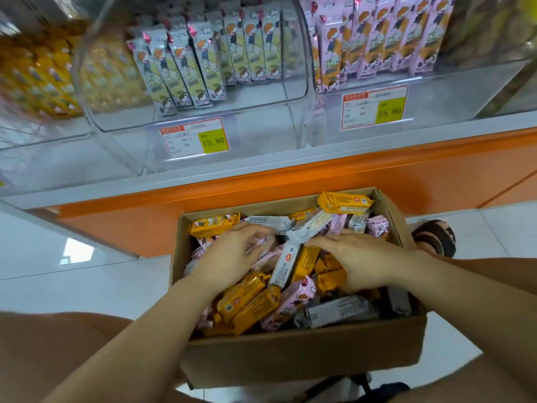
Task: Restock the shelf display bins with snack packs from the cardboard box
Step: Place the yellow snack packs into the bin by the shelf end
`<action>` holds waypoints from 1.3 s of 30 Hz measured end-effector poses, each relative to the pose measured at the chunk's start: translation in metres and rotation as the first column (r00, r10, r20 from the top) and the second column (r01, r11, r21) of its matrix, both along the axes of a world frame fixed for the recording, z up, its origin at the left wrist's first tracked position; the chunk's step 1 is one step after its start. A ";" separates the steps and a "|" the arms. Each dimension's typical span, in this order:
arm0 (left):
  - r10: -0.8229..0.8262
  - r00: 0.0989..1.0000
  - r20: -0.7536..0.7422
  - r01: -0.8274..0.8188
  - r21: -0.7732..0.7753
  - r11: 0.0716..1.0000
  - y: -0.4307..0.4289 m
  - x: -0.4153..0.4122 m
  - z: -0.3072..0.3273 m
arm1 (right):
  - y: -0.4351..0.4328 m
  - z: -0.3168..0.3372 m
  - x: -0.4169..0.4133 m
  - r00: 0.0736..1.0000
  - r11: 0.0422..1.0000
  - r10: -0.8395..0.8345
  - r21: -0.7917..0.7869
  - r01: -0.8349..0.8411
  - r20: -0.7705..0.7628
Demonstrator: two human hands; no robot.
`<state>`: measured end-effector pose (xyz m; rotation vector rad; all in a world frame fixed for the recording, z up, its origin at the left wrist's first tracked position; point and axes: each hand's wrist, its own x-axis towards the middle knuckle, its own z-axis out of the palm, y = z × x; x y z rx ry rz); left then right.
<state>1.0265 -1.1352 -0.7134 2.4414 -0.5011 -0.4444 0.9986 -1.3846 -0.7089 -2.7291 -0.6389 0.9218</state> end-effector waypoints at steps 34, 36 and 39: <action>-0.111 0.971 -0.211 0.219 0.603 0.767 0.011 -0.040 0.005 | 0.028 0.023 0.010 0.975 1.000 -0.028 -0.008 0.026 -0.223; -0.099 0.974 -0.203 0.205 0.612 0.764 0.012 -0.039 0.006 | 0.026 0.028 0.010 0.975 0.997 -0.057 0.033 0.065 -0.215; -0.061 0.975 -0.216 0.180 0.592 0.785 0.015 -0.036 0.007 | 0.019 0.036 0.013 0.972 0.981 -0.143 0.103 0.164 -0.185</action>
